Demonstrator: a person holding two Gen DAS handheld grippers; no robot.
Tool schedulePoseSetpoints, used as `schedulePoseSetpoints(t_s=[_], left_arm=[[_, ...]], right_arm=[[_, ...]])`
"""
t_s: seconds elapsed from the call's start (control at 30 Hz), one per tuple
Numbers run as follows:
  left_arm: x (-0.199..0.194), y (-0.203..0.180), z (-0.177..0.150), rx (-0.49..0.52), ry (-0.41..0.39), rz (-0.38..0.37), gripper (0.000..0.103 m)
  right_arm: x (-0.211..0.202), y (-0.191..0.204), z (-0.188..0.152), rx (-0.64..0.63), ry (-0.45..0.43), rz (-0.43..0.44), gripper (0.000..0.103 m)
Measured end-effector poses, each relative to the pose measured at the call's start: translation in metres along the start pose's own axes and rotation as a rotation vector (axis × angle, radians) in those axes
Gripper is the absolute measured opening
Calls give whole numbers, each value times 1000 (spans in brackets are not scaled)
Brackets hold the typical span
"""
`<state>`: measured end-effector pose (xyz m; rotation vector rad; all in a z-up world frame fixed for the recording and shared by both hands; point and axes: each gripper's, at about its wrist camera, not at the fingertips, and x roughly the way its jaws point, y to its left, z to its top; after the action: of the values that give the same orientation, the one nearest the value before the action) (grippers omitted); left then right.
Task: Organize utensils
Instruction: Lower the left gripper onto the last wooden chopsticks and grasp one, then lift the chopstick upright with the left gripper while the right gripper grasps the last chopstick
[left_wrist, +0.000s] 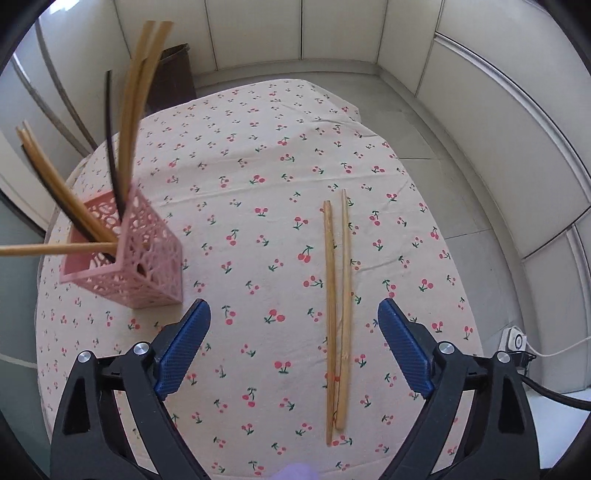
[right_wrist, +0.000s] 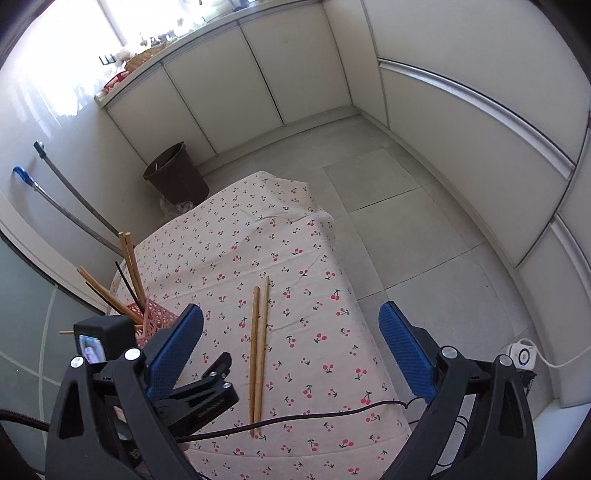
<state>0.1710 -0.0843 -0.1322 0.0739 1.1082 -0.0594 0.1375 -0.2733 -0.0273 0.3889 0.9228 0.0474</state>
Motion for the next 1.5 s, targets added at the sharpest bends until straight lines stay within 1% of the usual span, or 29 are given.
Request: schedulePoseSetpoints(t_s=[0.07, 0.17, 0.23, 0.3, 0.37, 0.47, 0.53, 0.67, 0.73, 0.77, 0.8, 0.87, 0.93, 0.97, 1.0, 1.03, 1.07, 1.17, 1.3, 1.43, 1.5], left_arm=[[9, -6, 6, 24, -8, 16, 88], [21, -5, 18, 21, -12, 26, 88], [32, -1, 31, 0, 12, 7, 87], [45, 5, 45, -44, 41, -17, 86], [58, 10, 56, -80, 70, -31, 83], [78, 11, 69, -99, 110, -34, 76], [90, 11, 75, -101, 140, -35, 68], [106, 9, 80, -106, 171, -37, 60], [114, 6, 80, -103, 195, -45, 55], [116, 3, 79, -91, 195, -33, 55], [116, -2, 79, -67, 180, -13, 53], [115, -11, 78, -15, 164, 1, 45], [113, -18, 77, 6, 159, 3, 30], [112, -20, 75, 13, 156, 4, 26], [112, -21, 74, 18, 151, 5, 17], [111, -23, 71, 23, 143, 4, 11], [110, -23, 68, 29, 135, 2, 8], [101, -20, 50, 39, 118, -5, 7], [81, -2, 27, 32, 90, -8, 6], [42, 22, 7, 26, 15, 9, 6], [21, 33, 0, 10, -10, 5, 7]], right_arm=[[0, -7, 3, 35, 13, 21, 93], [5, -18, 6, 95, 39, 48, 93], [10, -22, 7, 121, 59, 65, 93], [13, -23, 8, 133, 76, 75, 93], [16, -23, 9, 123, 76, 63, 93], [18, -24, 12, 113, 71, 34, 93], [21, -25, 15, 115, 77, 30, 93], [22, -29, 19, 122, 80, 23, 93], [23, -30, 19, 122, 81, 12, 93], [24, -31, 19, 122, 84, 7, 93], [26, -30, 20, 122, 88, 4, 93], [30, -30, 20, 121, 95, -5, 93], [34, -29, 19, 114, 103, -18, 93], [37, -28, 19, 110, 109, -26, 93], [40, -27, 19, 109, 114, -31, 93], [43, -26, 19, 109, 119, -36, 93], [46, -25, 20, 109, 125, -41, 93], [57, -21, 21, 99, 143, -57, 93], [82, -15, 22, 96, 179, -85, 93], [109, -8, 17, 114, 235, -79, 93], [124, 2, 13, 82, 246, -114, 93]])
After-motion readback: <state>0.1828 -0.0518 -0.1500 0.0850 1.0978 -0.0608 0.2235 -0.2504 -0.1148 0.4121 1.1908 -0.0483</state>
